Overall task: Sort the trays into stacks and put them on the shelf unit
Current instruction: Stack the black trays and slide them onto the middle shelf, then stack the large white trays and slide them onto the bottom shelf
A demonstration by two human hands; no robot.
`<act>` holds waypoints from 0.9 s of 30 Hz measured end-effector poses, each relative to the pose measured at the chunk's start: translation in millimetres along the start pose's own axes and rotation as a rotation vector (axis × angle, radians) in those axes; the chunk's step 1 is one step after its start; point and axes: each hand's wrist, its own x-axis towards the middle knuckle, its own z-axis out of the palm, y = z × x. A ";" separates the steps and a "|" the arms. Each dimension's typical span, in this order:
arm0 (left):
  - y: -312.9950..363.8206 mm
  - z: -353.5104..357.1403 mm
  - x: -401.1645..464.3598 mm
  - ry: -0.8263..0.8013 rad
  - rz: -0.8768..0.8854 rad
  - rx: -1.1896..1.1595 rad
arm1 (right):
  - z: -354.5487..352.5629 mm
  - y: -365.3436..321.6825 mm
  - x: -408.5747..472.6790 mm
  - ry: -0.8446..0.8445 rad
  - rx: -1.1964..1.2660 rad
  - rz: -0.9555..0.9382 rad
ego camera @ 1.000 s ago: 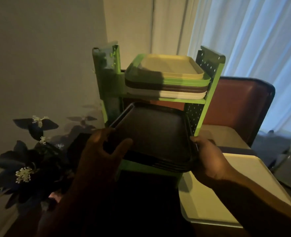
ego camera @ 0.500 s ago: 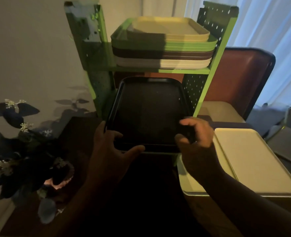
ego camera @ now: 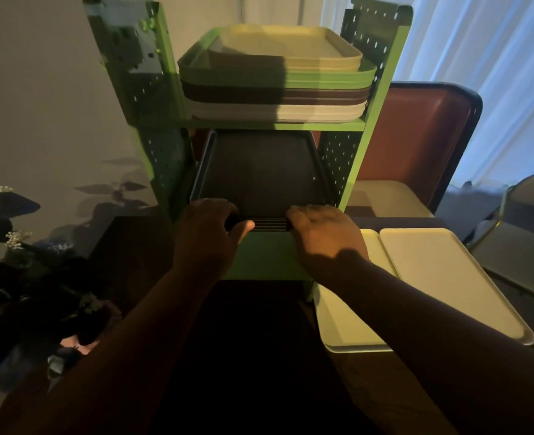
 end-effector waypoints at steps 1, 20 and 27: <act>0.1 1.5 2.5 -0.003 -0.008 -0.011 | -0.3 0.5 2.1 0.008 0.000 0.008; 84.5 19.8 -15.8 0.130 0.321 -0.162 | 20.6 60.5 -38.2 0.333 0.433 0.135; 149.2 106.4 -26.9 -0.235 0.329 -0.266 | 59.7 135.2 -88.4 0.170 0.549 0.540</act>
